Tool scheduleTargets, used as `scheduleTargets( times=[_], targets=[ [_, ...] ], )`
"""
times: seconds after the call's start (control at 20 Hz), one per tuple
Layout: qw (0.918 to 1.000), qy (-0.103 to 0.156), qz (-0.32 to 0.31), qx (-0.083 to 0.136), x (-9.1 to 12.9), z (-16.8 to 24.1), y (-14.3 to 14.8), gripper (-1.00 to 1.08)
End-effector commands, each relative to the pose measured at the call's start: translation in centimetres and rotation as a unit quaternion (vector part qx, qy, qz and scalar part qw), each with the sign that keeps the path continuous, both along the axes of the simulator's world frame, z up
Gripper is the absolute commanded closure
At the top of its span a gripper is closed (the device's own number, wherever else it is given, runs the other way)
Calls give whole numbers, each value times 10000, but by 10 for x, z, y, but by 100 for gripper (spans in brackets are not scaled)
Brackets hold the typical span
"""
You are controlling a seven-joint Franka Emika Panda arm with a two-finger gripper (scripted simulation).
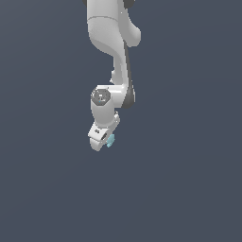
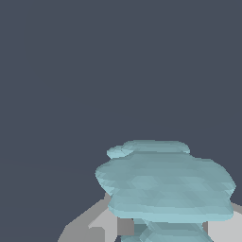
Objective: Pick up the object and move it to a goal position.
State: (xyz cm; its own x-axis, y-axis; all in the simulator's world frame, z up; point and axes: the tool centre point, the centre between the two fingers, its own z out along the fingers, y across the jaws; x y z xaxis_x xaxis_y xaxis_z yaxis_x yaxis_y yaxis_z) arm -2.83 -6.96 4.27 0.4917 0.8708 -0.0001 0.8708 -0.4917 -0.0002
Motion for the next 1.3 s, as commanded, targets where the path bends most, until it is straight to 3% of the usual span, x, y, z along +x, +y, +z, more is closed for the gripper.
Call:
scheduleTargets(
  times=[0.0, 0.45, 1.25],
  targets=[
    [10000, 0, 0, 0, 0, 0, 0, 108],
    [10000, -2, 0, -1, -4, 7, -12, 108],
    [10000, -1, 0, 1, -30, 55, -98, 108]
  ],
)
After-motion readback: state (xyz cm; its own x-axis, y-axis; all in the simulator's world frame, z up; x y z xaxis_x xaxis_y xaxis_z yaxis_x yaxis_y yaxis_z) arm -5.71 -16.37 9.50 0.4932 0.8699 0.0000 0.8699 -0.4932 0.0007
